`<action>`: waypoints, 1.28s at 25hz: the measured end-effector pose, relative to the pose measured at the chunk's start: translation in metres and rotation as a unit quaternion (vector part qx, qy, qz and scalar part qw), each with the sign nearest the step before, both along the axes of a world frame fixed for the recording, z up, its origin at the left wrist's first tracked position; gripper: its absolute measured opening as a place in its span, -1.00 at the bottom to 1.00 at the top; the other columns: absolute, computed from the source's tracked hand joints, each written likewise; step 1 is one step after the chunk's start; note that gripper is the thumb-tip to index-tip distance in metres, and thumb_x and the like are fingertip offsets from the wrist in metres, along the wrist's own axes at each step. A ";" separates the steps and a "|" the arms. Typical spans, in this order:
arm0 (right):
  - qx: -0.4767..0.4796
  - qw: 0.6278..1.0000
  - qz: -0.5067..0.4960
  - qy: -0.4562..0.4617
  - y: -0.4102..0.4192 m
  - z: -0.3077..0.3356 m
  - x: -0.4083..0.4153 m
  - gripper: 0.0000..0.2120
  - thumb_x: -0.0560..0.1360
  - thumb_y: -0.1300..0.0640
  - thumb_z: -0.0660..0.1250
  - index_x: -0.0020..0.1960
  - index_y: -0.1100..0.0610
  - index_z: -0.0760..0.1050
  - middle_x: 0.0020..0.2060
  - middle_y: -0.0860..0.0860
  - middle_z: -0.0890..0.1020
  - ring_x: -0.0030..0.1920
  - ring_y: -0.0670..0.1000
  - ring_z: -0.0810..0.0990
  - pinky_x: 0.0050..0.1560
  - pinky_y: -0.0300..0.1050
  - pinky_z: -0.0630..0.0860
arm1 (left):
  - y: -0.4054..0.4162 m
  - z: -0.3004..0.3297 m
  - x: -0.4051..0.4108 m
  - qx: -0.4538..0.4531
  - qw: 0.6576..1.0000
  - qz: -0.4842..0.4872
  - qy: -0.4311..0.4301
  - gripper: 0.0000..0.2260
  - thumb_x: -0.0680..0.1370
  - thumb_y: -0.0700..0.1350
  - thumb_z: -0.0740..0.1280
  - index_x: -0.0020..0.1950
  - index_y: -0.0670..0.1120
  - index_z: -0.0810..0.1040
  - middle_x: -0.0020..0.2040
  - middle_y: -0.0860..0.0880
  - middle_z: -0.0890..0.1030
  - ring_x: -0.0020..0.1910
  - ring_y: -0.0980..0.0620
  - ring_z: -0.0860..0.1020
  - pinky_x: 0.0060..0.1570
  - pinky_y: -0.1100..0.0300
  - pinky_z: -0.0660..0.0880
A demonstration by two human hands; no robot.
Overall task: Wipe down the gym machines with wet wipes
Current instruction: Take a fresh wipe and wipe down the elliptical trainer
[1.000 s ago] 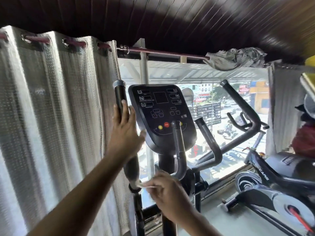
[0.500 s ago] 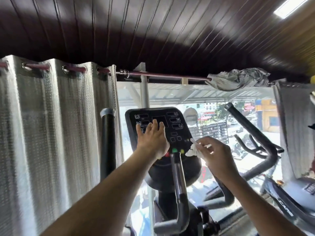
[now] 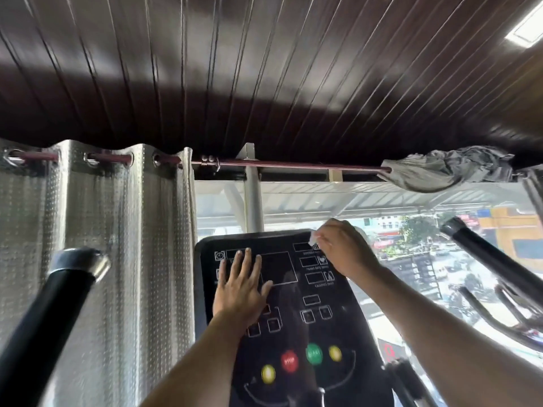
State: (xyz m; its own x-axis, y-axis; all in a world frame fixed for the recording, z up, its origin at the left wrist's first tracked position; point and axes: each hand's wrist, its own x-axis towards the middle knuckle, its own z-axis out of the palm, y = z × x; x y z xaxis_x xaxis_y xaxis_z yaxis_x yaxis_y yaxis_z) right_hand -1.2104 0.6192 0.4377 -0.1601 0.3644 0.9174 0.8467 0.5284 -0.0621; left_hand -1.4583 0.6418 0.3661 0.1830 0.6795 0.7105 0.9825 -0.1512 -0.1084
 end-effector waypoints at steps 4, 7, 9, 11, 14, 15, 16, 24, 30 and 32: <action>-0.025 1.000 0.008 0.003 0.086 0.027 -0.034 -0.81 0.62 0.21 0.28 0.00 0.23 0.67 -0.04 0.12 0.66 -0.02 0.07 0.63 0.09 -0.07 0.57 | 0.032 -0.007 -0.010 0.072 0.996 -0.014 0.048 -0.33 0.65 0.35 -0.21 0.68 0.04 -0.10 0.67 -0.03 -0.20 0.66 -0.05 -0.22 0.59 -0.19 -0.22; -0.134 0.991 0.007 -0.010 0.134 0.015 -0.074 -0.39 0.58 -0.24 -0.01 0.21 0.14 0.61 0.21 0.13 0.61 0.28 0.15 0.56 0.34 0.07 0.45 | 0.037 -0.011 -0.011 0.088 0.995 -0.020 0.041 -0.33 0.67 0.35 -0.10 0.65 -0.01 0.18 0.67 -0.08 0.09 0.66 -0.10 0.02 0.56 -0.21 -0.04; -0.135 0.988 -0.053 -0.054 0.153 0.001 -0.090 -0.18 0.51 -0.38 -0.27 0.46 0.03 0.43 0.46 0.01 0.45 0.49 0.09 0.38 0.51 0.12 0.22 | 0.036 -0.009 -0.012 0.066 0.997 -0.016 0.041 -0.31 0.66 0.37 -0.11 0.65 -0.02 0.19 0.67 -0.08 0.10 0.67 -0.09 0.01 0.56 -0.21 -0.05; -0.026 0.997 -0.037 -0.055 0.151 -0.008 -0.090 -0.34 0.60 -0.30 -0.15 0.36 0.01 0.52 0.30 -0.02 0.58 0.32 0.09 0.53 0.40 0.16 0.36 | 0.035 -0.009 -0.011 0.085 0.995 -0.005 0.056 -0.30 0.64 0.39 -0.19 0.69 0.02 -0.06 0.68 -0.05 -0.14 0.66 -0.04 -0.23 0.59 -0.20 -0.22; 0.103 0.993 -0.056 0.005 0.146 -0.014 -0.083 -0.57 0.59 -0.07 0.07 0.07 0.04 0.69 -0.04 -0.04 0.71 0.03 0.07 0.64 0.33 0.14 0.41 | 0.028 -0.007 -0.009 0.099 0.994 -0.010 0.054 -0.29 0.63 0.39 -0.24 0.68 0.05 -0.20 0.67 -0.02 -0.28 0.63 -0.01 -0.36 0.58 -0.18 -0.32; 0.076 0.992 -0.100 0.034 0.146 -0.013 -0.082 -0.53 0.56 -0.09 0.03 0.07 0.01 0.70 0.00 -0.06 0.72 0.11 0.06 0.63 0.45 0.16 0.28 | 0.028 -0.007 -0.010 0.101 0.994 -0.013 0.050 -0.29 0.64 0.39 -0.24 0.69 0.04 -0.18 0.67 -0.02 -0.26 0.63 -0.02 -0.34 0.58 -0.17 -0.32; 0.022 0.989 -0.133 0.052 0.149 -0.012 -0.080 -0.46 0.55 -0.12 -0.04 0.13 -0.01 0.68 0.11 -0.06 0.71 0.24 0.04 0.58 0.54 0.19 0.13 | 0.031 -0.008 -0.011 0.098 0.994 -0.011 0.045 -0.29 0.64 0.39 -0.22 0.70 0.04 -0.11 0.68 -0.03 -0.21 0.65 -0.02 -0.30 0.59 -0.17 -0.29; -0.193 0.975 0.036 -0.106 0.133 0.021 -0.059 -0.40 0.63 0.38 0.06 0.60 -0.01 0.28 0.60 0.00 0.28 0.57 0.07 0.27 0.58 0.01 0.20 | 0.040 -0.012 -0.013 0.106 0.993 -0.005 0.059 -0.28 0.65 0.40 -0.15 0.66 -0.01 0.19 0.68 -0.06 0.09 0.67 -0.06 -0.01 0.58 -0.19 -0.11; -0.242 0.949 -0.200 0.033 0.162 0.004 0.043 -0.70 0.56 0.36 0.18 0.23 0.26 0.55 0.19 0.27 0.63 0.16 0.26 0.63 0.07 -0.01 0.59 | 0.042 -0.013 -0.013 0.120 0.992 -0.004 0.049 -0.28 0.64 0.40 -0.17 0.67 0.01 0.15 0.67 -0.06 0.08 0.66 -0.07 -0.01 0.57 -0.17 -0.13; -0.254 0.946 -0.175 0.095 0.168 0.004 0.042 -0.76 0.56 0.37 0.20 0.14 0.30 0.59 0.11 0.27 0.65 0.11 0.26 0.65 -0.08 -0.08 0.50 | 0.042 -0.013 -0.014 0.120 0.991 -0.007 0.052 -0.28 0.64 0.41 -0.18 0.68 0.01 0.11 0.68 -0.05 0.03 0.67 -0.06 -0.05 0.57 -0.17 -0.15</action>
State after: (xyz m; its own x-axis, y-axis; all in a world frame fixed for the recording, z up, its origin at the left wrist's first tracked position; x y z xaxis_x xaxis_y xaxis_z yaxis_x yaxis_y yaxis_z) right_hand -1.1688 0.7873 0.4416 0.2028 0.7663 0.6096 0.9125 0.0779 -0.4015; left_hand -1.4720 0.6843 0.3533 0.2717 0.4900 0.8283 0.9622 -0.1230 -0.2428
